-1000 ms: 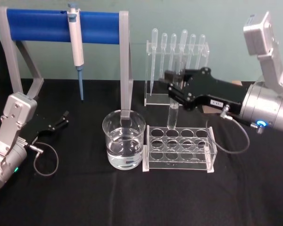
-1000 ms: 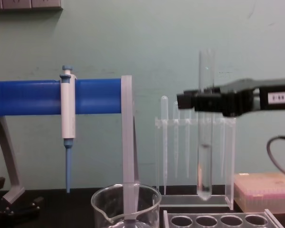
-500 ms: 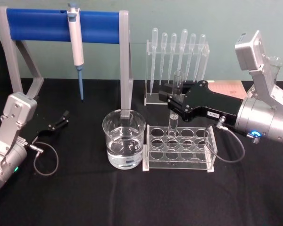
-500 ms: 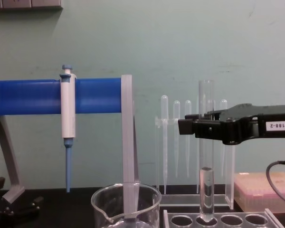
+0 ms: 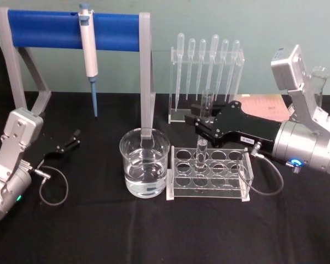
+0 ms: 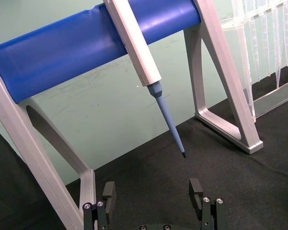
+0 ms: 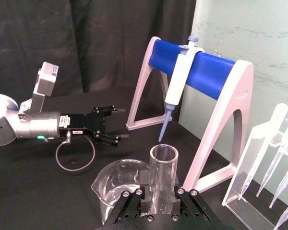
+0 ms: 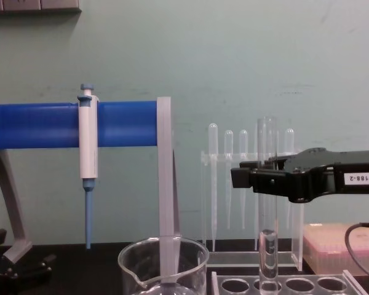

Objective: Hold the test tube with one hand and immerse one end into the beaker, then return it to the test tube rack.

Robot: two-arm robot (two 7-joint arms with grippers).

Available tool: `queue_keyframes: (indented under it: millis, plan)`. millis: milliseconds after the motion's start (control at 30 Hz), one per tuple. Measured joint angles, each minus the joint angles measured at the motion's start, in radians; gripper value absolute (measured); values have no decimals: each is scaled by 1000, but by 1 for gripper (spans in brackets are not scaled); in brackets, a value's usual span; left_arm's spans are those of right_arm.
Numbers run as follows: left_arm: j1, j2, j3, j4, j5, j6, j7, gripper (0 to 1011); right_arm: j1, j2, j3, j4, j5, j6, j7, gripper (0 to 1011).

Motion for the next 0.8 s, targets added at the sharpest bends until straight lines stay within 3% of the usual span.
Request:
queue_keyframes:
  millis: [800]
  plan:
    - [0,0,0,0,0,0,0,1000,-27,-31,9,78,-18,-85,37,225]
